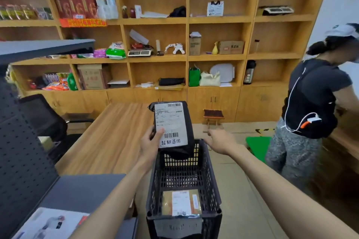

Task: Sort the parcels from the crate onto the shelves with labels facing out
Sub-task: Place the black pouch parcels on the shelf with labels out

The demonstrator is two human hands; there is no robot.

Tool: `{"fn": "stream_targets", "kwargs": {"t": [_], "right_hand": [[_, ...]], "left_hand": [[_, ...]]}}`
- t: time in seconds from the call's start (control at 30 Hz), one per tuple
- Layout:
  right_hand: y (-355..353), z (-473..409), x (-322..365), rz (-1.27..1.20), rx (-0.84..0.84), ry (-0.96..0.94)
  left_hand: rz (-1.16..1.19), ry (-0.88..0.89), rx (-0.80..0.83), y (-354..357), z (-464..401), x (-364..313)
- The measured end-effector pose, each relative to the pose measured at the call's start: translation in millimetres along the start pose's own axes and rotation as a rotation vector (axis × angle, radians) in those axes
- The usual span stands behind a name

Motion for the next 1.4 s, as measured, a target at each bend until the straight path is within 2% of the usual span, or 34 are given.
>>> {"fn": "stream_targets", "kwargs": {"t": [0.23, 0.33, 0.53, 0.7, 0.97, 1.17, 1.4], "right_hand": [[72, -80, -16, 0.026, 0.134, 0.031], [111, -117, -21, -0.045, 0.231, 0.062], [179, -177, -13, -0.786, 0.484, 0.240], [258, -206, -8, -1.009, 0.624, 0.355], [386, -219, 0, -0.957, 0.725, 0.497], [472, -219, 9, -0.922, 0.821, 0.609], [532, -225, 19, -0.965, 0.856, 0.646]], "left_hand": [[0.015, -0.204, 0.052, 25, -51, 97], [0.001, -0.279, 0.043, 35, -68, 146], [-0.061, -0.443, 0.061, 59, -93, 232], [-0.102, -0.589, 0.070, 64, -102, 303], [-0.323, -0.787, 0.152, 35, -85, 428], [-0.374, -0.901, 0.101, 11, -70, 505], [-0.516, -0.887, 0.095, -8, -60, 569]]}}
Point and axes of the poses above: each hand's wrist, its own z-axis away from the middle knuckle, its own y-axis out of the palm, x = y × z, the point moved 7 cm from there along -z, towards the middle knuckle, and after that the axes turned 11 degrees about y, right-handed, at the moved point
